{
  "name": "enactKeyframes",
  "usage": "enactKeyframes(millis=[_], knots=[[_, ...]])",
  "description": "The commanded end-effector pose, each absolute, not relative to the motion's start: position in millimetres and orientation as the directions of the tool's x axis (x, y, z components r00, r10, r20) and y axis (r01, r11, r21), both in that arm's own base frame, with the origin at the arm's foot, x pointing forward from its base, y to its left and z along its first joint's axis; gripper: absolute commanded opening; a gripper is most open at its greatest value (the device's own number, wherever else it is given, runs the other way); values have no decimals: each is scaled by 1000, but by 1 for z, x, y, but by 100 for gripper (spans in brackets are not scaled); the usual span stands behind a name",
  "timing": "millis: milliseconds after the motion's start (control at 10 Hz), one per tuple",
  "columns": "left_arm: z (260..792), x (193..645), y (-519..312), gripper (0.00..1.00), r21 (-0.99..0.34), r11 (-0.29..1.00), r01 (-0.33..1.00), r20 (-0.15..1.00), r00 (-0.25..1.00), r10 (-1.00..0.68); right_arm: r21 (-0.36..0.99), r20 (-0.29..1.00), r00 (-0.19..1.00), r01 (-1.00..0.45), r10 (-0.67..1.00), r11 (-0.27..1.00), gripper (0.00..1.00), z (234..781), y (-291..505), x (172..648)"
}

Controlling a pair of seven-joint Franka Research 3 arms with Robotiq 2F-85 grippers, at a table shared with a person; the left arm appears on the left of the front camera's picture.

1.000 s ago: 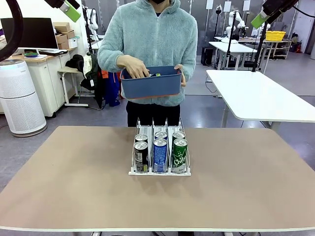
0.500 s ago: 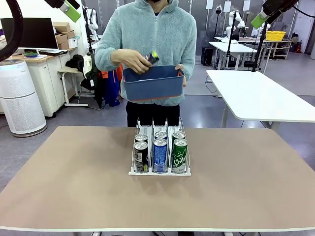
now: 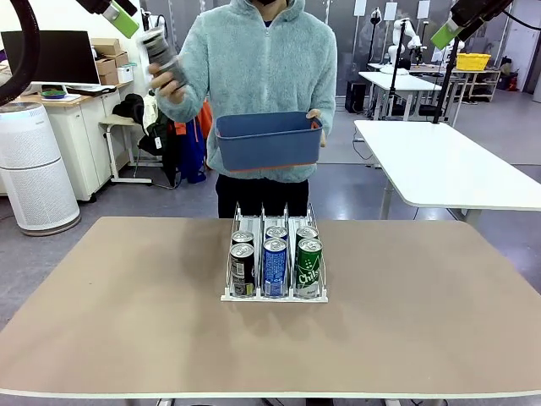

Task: Fill the beverage cans into the dispenser.
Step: Pick up the Pepsi coke handed by the human.

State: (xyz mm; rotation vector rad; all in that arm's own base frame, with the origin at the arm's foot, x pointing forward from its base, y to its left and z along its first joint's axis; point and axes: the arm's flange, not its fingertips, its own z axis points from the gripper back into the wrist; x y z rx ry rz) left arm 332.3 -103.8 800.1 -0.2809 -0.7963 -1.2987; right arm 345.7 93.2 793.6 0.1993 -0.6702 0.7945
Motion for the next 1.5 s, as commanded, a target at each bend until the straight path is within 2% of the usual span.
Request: enactKeyframes(millis=[0,1000,1200,1400], knots=[[800,332,-103,100,229,276,933,673,53,-738,-73,626,514,-711,587,700,100,794,93,345],[800,332,-103,100,229,276,933,673,53,-738,-73,626,514,-711,587,700,100,794,93,345],[791,343,-104,100,292,283,914,610,50,-791,-73,626,514,-711,587,700,100,794,93,345],[786,355,-94,100,297,290,910,568,76,-819,-73,626,514,-711,587,700,100,794,93,345]])
